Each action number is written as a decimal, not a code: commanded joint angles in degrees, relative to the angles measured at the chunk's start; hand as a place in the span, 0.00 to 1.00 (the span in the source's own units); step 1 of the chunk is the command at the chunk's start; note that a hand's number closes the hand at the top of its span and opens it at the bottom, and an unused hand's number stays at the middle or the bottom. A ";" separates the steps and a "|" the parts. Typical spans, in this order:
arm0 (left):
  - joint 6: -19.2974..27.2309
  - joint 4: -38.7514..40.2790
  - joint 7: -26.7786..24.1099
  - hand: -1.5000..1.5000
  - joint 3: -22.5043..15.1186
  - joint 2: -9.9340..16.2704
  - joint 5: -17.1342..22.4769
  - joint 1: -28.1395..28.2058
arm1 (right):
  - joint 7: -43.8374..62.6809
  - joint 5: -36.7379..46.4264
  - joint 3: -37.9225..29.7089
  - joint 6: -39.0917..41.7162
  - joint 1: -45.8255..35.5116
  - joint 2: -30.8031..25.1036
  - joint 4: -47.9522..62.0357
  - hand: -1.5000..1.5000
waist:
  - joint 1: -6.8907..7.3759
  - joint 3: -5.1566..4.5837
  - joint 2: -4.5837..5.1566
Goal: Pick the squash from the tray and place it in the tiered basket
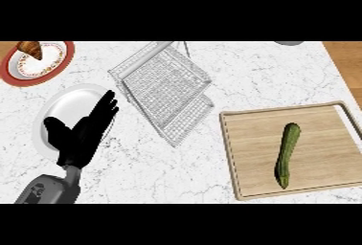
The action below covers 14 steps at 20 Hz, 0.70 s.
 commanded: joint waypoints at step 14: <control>-1.69 1.57 1.43 0.50 -1.78 -1.36 -1.44 -4.23 | 44.27 37.61 5.05 12.59 7.03 6.41 -12.47 0.00 | 4.31 -0.08 1.43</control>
